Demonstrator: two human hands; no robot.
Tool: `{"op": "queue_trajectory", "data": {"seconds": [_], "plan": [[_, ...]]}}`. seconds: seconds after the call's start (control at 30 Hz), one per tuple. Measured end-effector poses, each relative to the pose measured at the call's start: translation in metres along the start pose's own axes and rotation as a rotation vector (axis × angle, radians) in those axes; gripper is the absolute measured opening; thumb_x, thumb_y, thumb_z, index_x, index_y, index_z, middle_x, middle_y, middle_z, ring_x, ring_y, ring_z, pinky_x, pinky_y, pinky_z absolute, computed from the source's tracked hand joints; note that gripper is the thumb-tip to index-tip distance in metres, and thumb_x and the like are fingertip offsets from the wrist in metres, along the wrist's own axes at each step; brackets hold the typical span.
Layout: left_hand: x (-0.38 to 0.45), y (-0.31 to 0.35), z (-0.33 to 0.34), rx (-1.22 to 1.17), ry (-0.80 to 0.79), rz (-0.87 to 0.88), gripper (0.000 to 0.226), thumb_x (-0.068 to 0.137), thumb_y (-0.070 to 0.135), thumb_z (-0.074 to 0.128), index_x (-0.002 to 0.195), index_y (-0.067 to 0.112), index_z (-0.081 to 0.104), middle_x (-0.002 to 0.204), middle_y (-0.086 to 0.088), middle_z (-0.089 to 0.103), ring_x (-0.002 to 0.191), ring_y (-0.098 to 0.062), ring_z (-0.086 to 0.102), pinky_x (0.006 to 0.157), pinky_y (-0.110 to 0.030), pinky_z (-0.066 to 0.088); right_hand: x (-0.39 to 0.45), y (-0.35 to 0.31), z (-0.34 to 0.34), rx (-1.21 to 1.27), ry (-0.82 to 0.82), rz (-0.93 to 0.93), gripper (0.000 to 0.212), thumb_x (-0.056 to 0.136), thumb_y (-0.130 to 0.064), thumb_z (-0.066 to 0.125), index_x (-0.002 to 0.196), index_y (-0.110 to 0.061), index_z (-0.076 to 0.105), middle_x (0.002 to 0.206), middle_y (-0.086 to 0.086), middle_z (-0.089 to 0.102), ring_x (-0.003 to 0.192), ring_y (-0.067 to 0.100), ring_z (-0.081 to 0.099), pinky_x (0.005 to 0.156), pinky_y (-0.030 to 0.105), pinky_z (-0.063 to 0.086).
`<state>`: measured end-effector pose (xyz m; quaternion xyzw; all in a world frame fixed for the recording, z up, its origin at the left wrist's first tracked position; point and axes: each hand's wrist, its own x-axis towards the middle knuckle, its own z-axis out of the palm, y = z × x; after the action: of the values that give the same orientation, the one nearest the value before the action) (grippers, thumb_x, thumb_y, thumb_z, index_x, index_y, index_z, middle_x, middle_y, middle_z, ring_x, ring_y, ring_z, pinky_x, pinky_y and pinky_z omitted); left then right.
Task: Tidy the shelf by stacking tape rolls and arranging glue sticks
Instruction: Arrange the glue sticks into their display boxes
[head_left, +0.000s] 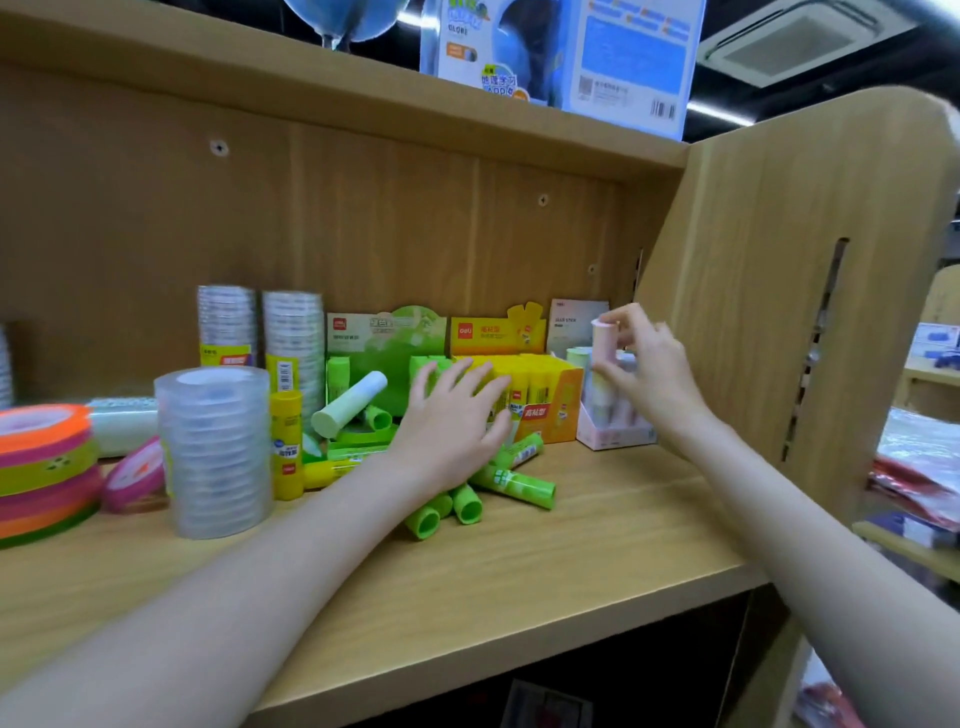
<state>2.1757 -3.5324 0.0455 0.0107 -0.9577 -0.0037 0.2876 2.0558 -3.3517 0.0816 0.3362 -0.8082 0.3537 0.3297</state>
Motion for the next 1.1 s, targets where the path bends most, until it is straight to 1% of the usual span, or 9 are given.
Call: {"op": "queue_trajectory", "data": {"seconds": [0.1, 0.23, 0.33, 0.5, 0.7, 0.8, 0.87, 0.97, 1.1], "plan": [[-0.001, -0.002, 0.001, 0.019, -0.001, 0.004, 0.047, 0.099, 0.040, 0.023, 0.145, 0.029, 0.026, 0.153, 0.005, 0.023, 0.143, -0.012, 0.006, 0.113, -0.040, -0.005, 0.012, 0.011, 0.013, -0.129, -0.005, 0.027, 0.026, 0.081, -0.025, 0.068, 0.099, -0.015, 0.051, 0.100, 0.007, 0.057, 0.100, 0.018, 0.038, 0.078, 0.026, 0.021], [0.000, 0.000, 0.000, 0.028, -0.016, 0.003, 0.047, 0.099, 0.040, 0.021, 0.145, 0.030, 0.024, 0.153, 0.006, 0.024, 0.143, -0.013, 0.004, 0.113, -0.041, -0.006, 0.020, 0.021, 0.018, -0.112, -0.025, 0.055, 0.023, 0.081, -0.030, 0.068, 0.091, -0.012, 0.057, 0.097, 0.006, 0.057, 0.096, 0.010, 0.032, 0.082, 0.028, 0.018], [0.000, 0.000, 0.000, 0.030, -0.018, 0.005, 0.047, 0.099, 0.040, 0.021, 0.145, 0.030, 0.024, 0.152, 0.006, 0.024, 0.143, -0.013, 0.004, 0.113, -0.041, -0.007, 0.021, 0.022, 0.019, -0.102, -0.024, 0.046, 0.021, 0.082, -0.030, 0.066, 0.088, -0.011, 0.062, 0.096, 0.004, 0.058, 0.105, 0.016, 0.038, 0.083, 0.029, 0.019], [0.000, -0.001, 0.000, 0.026, -0.014, 0.003, 0.047, 0.099, 0.041, 0.020, 0.145, 0.030, 0.024, 0.152, 0.006, 0.024, 0.143, -0.013, 0.004, 0.113, -0.041, -0.007, 0.028, 0.020, 0.015, -0.207, -0.042, 0.044, 0.022, 0.089, -0.028, 0.058, 0.091, -0.008, 0.066, 0.115, 0.007, 0.056, 0.116, 0.026, 0.036, 0.091, 0.037, 0.027], [0.001, -0.001, 0.002, 0.022, 0.002, 0.002, 0.047, 0.099, 0.041, 0.021, 0.145, 0.030, 0.025, 0.151, 0.006, 0.026, 0.142, -0.012, 0.005, 0.113, -0.039, -0.007, 0.034, 0.023, 0.006, -0.206, -0.217, 0.026, 0.016, 0.092, -0.022, 0.054, 0.093, -0.009, 0.063, 0.097, 0.005, 0.062, 0.102, 0.027, 0.052, 0.092, 0.046, 0.039], [0.000, -0.001, 0.001, 0.016, 0.008, 0.001, 0.046, 0.099, 0.041, 0.021, 0.144, 0.031, 0.026, 0.150, 0.007, 0.028, 0.142, -0.012, 0.006, 0.113, -0.040, -0.007, 0.036, 0.021, 0.003, -0.179, -0.213, 0.027, 0.015, 0.088, -0.026, 0.061, 0.088, -0.010, 0.060, 0.090, 0.002, 0.060, 0.097, 0.023, 0.052, 0.090, 0.043, 0.041], [0.000, 0.000, 0.000, 0.012, 0.003, 0.001, 0.047, 0.099, 0.040, 0.020, 0.145, 0.031, 0.025, 0.150, 0.007, 0.028, 0.142, -0.012, 0.006, 0.113, -0.040, -0.007, 0.036, 0.020, 0.002, -0.151, -0.180, 0.026, 0.013, 0.086, -0.025, 0.063, 0.082, -0.014, 0.059, 0.087, 0.000, 0.060, 0.092, 0.020, 0.052, 0.085, 0.037, 0.041], [0.000, 0.000, 0.000, 0.010, -0.002, 0.000, 0.047, 0.099, 0.040, 0.020, 0.145, 0.030, 0.025, 0.150, 0.007, 0.028, 0.142, -0.012, 0.006, 0.113, -0.040, -0.008, 0.038, 0.018, 0.001, -0.120, -0.180, 0.017, 0.010, 0.086, -0.022, 0.064, 0.081, -0.013, 0.061, 0.085, -0.001, 0.060, 0.090, 0.018, 0.052, 0.078, 0.028, 0.036], [0.001, 0.000, 0.000, 0.014, -0.001, 0.000, 0.047, 0.099, 0.040, 0.020, 0.145, 0.030, 0.025, 0.151, 0.007, 0.027, 0.142, -0.012, 0.005, 0.113, -0.040, -0.008, 0.036, 0.017, 0.007, -0.114, -0.163, 0.008, 0.011, 0.086, -0.022, 0.064, 0.081, -0.013, 0.061, 0.089, 0.003, 0.059, 0.091, 0.018, 0.048, 0.075, 0.027, 0.031]]}}
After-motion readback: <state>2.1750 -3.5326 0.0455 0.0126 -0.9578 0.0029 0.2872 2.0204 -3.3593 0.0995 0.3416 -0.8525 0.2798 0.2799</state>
